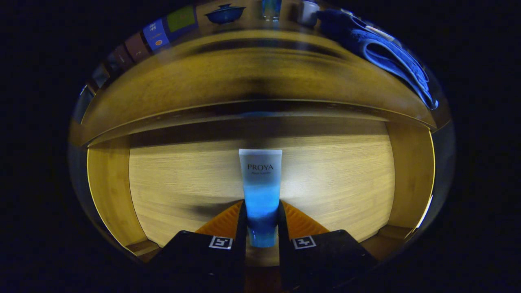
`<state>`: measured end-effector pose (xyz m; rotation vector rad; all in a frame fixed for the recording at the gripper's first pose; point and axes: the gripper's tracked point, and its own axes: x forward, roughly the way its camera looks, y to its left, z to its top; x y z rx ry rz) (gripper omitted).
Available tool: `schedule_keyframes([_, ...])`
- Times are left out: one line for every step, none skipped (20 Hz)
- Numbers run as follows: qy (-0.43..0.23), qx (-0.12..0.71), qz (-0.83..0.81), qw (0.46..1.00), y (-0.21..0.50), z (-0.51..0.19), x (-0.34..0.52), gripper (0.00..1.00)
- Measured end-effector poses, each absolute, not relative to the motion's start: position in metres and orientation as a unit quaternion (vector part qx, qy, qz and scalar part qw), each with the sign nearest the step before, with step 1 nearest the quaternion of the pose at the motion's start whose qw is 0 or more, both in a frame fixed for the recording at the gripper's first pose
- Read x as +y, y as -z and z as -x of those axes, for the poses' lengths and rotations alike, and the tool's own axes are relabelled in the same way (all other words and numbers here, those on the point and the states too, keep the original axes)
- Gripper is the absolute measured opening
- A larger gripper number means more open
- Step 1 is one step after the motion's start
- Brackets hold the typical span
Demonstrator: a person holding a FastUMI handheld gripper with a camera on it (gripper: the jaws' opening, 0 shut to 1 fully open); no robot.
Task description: Pull open the drawer, take out the items inside it, and place them on the countertop above the cabinet.
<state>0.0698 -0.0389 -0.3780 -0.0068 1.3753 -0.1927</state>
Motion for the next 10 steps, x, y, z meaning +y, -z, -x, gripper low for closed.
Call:
schedule_keyframes([0.085,0.624,0.0,0.777,0.372,-0.072,-0.039,0.39])
schedule_keyframes([0.083,0.617,-0.001,0.782,0.361,-0.07,-0.039,0.39])
schedule_keyframes([0.077,0.609,-0.001,0.789,0.352,-0.068,-0.038,0.39])
schedule_keyframes([0.072,0.601,-0.003,0.796,0.342,-0.065,-0.036,0.39])
schedule_keyframes([0.068,0.595,-0.006,0.801,0.332,-0.06,-0.034,0.39])
schedule_keyframes([0.063,0.59,-0.009,0.805,0.324,-0.055,-0.032,0.39])
schedule_keyframes([0.06,0.583,-0.011,0.81,0.314,-0.052,-0.031,0.39])
schedule_keyframes([0.059,0.575,-0.012,0.816,0.304,-0.048,-0.032,0.39])
schedule_keyframes([0.057,0.566,-0.015,0.823,0.294,-0.048,-0.032,0.39])
schedule_keyframes([0.057,0.554,-0.016,0.83,0.283,-0.053,-0.031,0.38])
